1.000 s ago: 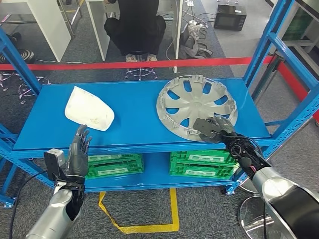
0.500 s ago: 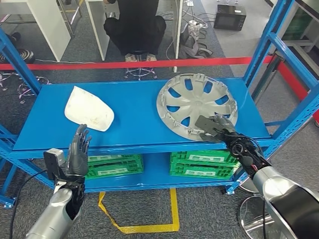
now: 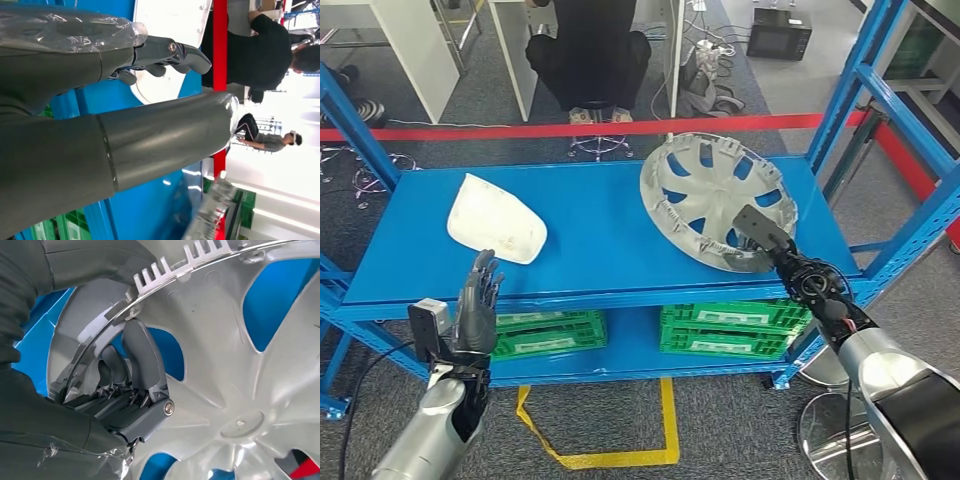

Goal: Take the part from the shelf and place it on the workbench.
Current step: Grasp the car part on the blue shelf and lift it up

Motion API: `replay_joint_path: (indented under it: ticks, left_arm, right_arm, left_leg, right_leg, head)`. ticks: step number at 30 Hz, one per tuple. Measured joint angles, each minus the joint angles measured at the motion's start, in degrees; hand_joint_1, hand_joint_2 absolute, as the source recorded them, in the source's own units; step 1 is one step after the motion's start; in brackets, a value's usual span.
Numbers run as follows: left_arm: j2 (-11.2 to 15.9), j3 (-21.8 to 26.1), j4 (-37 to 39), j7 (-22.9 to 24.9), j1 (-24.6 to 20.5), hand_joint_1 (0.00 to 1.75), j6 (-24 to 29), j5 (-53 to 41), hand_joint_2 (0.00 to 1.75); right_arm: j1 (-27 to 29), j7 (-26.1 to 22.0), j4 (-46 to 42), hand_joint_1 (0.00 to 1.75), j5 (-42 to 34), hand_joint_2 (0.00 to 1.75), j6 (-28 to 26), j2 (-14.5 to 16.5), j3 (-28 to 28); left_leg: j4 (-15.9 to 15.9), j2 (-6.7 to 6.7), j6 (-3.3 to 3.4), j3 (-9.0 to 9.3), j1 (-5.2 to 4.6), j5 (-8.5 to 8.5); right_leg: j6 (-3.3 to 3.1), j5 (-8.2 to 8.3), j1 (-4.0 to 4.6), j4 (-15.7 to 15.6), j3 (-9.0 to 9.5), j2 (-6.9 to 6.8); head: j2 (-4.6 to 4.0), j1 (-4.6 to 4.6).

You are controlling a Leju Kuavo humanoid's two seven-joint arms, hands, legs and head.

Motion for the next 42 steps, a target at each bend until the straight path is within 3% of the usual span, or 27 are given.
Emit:
replay_joint_path:
  ticks: [6, 12, 20, 32, 42]
  left_arm:
    - [0.2, 0.0, 0.2, -0.3, 0.0, 0.0, -0.5, -0.1, 0.0]
    - [0.2, 0.0, 0.5, -0.5, 0.0, 0.0, -0.5, -0.1, 0.0]
    - [0.2, 0.0, 0.6, -0.6, 0.1, 0.0, -0.5, -0.2, 0.0]
    - [0.2, 0.0, 0.6, -0.6, 0.2, 0.0, -0.5, -0.3, 0.0]
    - [-0.1, 0.0, 0.6, -0.6, 0.3, 0.0, -0.7, -0.6, 0.0]
  right_arm:
    - [0.2, 3.0, -6.1, 1.75, -12.2, 1.75, 4.5, -0.6, -2.0]
    - [1.6, 6.6, -14.4, 1.75, -20.3, 1.75, 5.2, -0.9, -3.0]
    - [3.4, 7.5, -21.9, 1.75, -21.4, 1.75, 5.2, -0.9, -3.2]
    - [4.9, 7.9, -26.1, 1.75, -21.7, 1.75, 4.7, -0.9, -3.4]
    - [7.2, 9.8, -31.0, 1.75, -26.2, 1.75, 5.1, -0.9, -4.5]
  left_leg:
    - [0.0, 0.28, -0.02, -0.02, 0.0, -0.01]
    - [0.0, 0.23, -0.06, -0.21, 0.0, 0.02]
    - [0.0, 0.1, -0.1, -0.59, 0.08, 0.04]
    - [0.0, 0.06, -0.09, -0.96, 0.08, 0.04]
    - [0.0, 0.05, -0.1, -1.13, 0.08, 0.04]
  right_leg:
    - [-0.03, 0.09, 0.03, 0.0, -0.09, 0.36]
    - [-0.05, 0.1, 0.11, 0.0, -0.26, 0.34]
    - [-0.08, 0.07, 0.1, 0.1, -0.58, 0.24]
    - [-0.08, 0.07, 0.09, 0.1, -0.93, 0.19]
    - [-0.09, 0.06, 0.09, 0.1, -1.11, 0.17]
  head:
    - [0.0, -0.02]
    - [0.0, -0.05]
    - [0.0, -0.05]
    - [0.0, 0.0]
    - [0.0, -0.02]
